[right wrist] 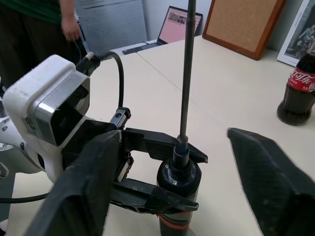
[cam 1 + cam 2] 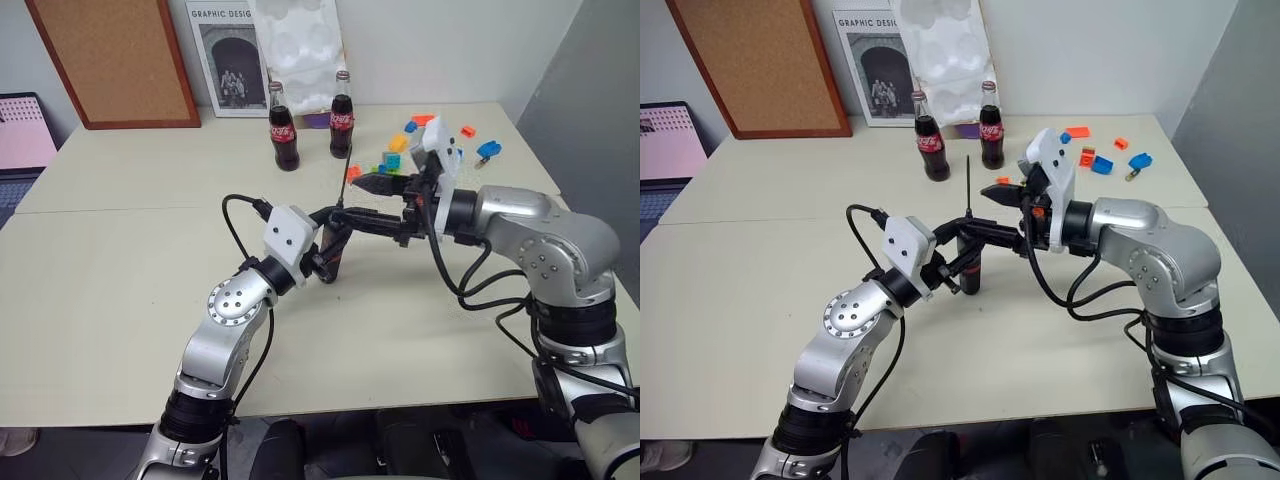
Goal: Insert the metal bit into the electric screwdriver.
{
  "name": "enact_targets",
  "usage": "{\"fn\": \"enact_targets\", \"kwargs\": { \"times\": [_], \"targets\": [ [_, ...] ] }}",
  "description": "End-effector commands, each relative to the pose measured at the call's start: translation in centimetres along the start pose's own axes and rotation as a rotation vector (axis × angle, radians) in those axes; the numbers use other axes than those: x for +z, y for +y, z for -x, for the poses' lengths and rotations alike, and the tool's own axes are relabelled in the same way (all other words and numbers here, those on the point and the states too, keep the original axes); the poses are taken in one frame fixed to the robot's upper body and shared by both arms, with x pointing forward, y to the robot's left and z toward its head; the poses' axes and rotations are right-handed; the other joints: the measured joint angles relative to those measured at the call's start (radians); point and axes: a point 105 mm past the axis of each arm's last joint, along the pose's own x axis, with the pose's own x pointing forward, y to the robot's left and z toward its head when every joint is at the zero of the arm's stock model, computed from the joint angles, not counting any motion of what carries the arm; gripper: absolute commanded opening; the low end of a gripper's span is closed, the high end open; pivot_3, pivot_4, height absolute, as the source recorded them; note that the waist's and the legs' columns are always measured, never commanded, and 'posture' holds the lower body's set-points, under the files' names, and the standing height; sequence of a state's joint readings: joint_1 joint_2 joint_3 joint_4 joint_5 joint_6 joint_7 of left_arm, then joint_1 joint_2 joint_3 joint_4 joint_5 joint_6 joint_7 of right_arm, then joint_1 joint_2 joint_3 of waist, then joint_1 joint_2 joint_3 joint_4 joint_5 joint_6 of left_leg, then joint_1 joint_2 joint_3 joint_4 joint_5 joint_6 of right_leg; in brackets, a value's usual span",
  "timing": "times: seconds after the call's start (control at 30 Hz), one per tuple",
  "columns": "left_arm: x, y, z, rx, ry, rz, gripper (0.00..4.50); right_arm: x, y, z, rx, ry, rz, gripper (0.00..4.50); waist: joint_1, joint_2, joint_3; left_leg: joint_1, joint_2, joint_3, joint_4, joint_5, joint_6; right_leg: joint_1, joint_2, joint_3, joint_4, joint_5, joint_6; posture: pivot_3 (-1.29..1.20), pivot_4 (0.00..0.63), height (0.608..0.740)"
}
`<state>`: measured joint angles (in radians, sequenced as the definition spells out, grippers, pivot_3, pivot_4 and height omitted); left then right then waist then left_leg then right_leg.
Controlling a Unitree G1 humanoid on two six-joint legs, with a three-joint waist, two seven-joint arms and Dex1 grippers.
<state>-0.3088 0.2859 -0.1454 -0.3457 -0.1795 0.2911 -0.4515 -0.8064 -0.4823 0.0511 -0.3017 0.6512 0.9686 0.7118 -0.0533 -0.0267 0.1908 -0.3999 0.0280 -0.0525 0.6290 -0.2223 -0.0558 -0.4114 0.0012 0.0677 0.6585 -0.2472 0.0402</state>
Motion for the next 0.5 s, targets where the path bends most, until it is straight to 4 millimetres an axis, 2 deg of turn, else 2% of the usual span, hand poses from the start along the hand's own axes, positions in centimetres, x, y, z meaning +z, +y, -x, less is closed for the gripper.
{"fn": "enact_targets", "kwargs": {
  "times": [0.03, 0.3, 0.43, 0.5],
  "targets": [
    [0.1, 0.6, 0.1, 0.024, 0.002, -0.014, 1.62, 1.6, -0.1, 1.3, 0.006, -0.042, 0.04, 4.41, 0.0, 0.0, 0.0, 0.0, 0.0, 0.0, 0.0, 0.0, 0.0, 0.0, 0.0, 0.0, 0.0, 0.0, 0.0, 0.0, 0.15, 0.74],
    [2.0, 3.3, -0.1, 0.151, 0.004, -0.104, 1.62, 0.7, -0.6, 4.1, -0.044, 0.022, 0.103, 4.41, -0.001, -0.001, 0.001, -0.001, 0.0, -0.001, 0.0, 0.0, 0.0, 0.0, 0.0, -0.001, -0.001, 0.0, 0.0, 0.0, 0.15, 0.74],
    [3.9, 4.7, -0.8, 0.167, 0.017, -0.288, 1.62, 0.6, -0.7, 5.3, -0.068, 0.041, 0.117, 4.41, -0.002, -0.002, 0.004, -0.001, 0.0, 0.0, 0.0, 0.0, 0.0, -0.002, 0.001, 0.0, 0.0, 0.0, 0.0, 0.0, 0.15, 0.74],
    [3.7, 6.1, -1.5, 0.159, 0.098, -0.436, 1.62, 0.4, -0.7, 6.2, -0.085, 0.072, 0.161, 4.41, 0.002, -0.004, 0.005, -0.004, 0.0, 0.0, 0.0, 0.0, 0.0, -0.003, 0.001, -0.001, 0.0, 0.0, 0.0, 0.0, 0.15, 0.74]
  ]
}}
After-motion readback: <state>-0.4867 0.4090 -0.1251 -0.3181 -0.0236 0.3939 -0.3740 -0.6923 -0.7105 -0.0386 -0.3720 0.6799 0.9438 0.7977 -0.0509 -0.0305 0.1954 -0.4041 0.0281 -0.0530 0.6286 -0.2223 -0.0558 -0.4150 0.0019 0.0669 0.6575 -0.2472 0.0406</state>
